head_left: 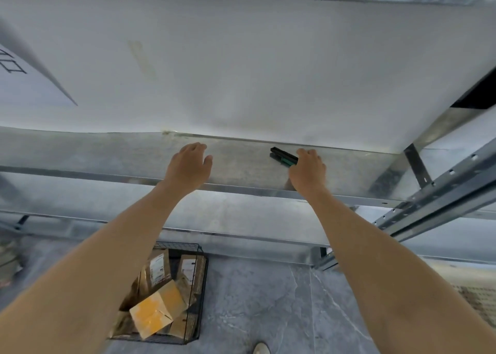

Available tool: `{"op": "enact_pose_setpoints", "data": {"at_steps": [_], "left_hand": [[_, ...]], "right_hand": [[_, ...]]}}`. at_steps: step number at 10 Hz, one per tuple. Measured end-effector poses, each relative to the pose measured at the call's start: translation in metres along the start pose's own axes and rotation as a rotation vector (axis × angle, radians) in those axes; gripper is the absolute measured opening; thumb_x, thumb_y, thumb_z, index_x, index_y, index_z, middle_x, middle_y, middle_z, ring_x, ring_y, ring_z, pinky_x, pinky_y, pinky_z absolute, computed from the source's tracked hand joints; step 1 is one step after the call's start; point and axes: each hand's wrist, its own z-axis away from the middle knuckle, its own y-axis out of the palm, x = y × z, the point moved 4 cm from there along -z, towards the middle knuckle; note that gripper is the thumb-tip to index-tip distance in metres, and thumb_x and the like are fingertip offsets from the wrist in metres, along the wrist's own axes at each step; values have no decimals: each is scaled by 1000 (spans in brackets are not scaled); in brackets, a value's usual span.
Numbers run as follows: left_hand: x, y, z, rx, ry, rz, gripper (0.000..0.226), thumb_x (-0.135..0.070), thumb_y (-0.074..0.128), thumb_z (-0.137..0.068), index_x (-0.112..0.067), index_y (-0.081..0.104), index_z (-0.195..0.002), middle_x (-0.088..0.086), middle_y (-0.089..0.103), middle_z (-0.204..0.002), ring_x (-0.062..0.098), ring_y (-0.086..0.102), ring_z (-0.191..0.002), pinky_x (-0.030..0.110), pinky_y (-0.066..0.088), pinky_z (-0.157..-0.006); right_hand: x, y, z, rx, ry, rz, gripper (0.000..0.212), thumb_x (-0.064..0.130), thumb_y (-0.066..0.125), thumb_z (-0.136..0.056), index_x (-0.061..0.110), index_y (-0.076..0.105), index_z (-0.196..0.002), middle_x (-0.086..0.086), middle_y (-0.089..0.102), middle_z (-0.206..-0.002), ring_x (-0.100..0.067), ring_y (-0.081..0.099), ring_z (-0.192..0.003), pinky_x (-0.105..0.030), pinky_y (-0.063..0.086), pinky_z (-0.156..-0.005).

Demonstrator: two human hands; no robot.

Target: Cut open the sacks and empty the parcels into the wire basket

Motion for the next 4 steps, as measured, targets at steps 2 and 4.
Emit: {"op": "enact_pose_setpoints", "data": {"at_steps": [2,4], "left_hand": [[28,-25,21,2,12,41,45,-28,37,-99,-6,43,-138,10,45,-144,28,41,-131,41,33,-107],[58,-57,48,-23,21,91,47,-30,36,-99,-6,40,-140,11,42,-146,30,41,-132,42,33,-107]], "right_hand": [[40,-13,36,9,-94,-166,37,0,40,-89,3,52,-124,-15,49,-129,-31,49,-114,-35,39,-90],[82,-16,81,39,-154,-254,47,9,43,-93,9,41,-141,-10,45,-141,-24,44,-129,-36,38,-103]]}}
